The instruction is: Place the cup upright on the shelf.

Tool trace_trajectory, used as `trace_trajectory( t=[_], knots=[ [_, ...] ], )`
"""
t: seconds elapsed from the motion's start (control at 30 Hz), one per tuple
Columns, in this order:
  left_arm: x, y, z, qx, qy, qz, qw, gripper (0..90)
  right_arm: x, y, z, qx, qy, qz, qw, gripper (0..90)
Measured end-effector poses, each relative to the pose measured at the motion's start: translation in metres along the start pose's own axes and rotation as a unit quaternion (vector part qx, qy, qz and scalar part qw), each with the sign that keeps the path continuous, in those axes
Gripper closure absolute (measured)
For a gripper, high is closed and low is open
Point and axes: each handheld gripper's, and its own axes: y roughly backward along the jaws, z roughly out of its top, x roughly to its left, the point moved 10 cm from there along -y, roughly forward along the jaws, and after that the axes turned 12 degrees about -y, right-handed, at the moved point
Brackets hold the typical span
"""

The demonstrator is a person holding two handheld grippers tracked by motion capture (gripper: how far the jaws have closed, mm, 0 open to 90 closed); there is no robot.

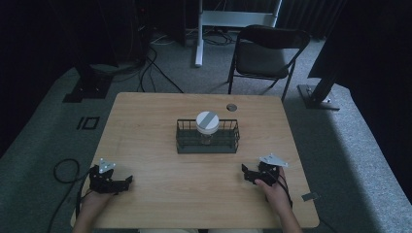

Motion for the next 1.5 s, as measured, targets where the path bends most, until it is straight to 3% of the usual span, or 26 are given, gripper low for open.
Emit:
trace_trajectory(
  t=[0.13, 0.33, 0.43, 0.63, 0.73, 0.97, 1.13, 1.5],
  knots=[
    [0.0, 0.0, 0.0, -0.001, 0.001, 0.0, 1.0, 1.2, -0.009, 0.002, 0.001, 0.0, 0.001, -0.022, 0.9997, 10.8],
    [0.0, 0.0, 0.0, 0.0, 0.0, 0.0, 1.0, 1.2, -0.023, 0.003, 0.0, 0.004, -0.021, -0.045, 0.9988, 10.8],
    [0.0, 0.0, 0.0, -0.001, 0.001, 0.0, 1.0, 1.3, -0.033, 0.003, -0.002, 0.018, -0.034, -0.068, 0.997, 10.8],
    [0.0, 0.0, 0.0, -0.001, 0.001, 0.0, 1.0, 1.2, -0.04, 0.003, -0.005, 0.033, -0.041, -0.09, 0.9945, 10.8],
    [0.0, 0.0, 0.0, 0.0, 0.001, 0.0, 1.0, 1.2, -0.044, 0.003, -0.008, 0.045, -0.046, -0.097, 0.9932, 10.8],
    [0.0, 0.0, 0.0, -0.001, 0.001, 0.0, 1.0, 1.2, -0.046, 0.004, -0.006, 0.04, -0.063, -0.094, 0.9928, 10.8],
    [0.0, 0.0, 0.0, 0.0, 0.0, 0.0, 1.0, 1.2, -0.046, 0.002, -0.008, 0.049, -0.036, -0.109, 0.9922, 11.1],
    [0.0, 0.0, 0.0, 0.0, 0.001, 0.0, 1.0, 1.2, -0.047, 0.002, -0.008, 0.05, -0.037, -0.109, 0.9921, 11.0]
  ],
)
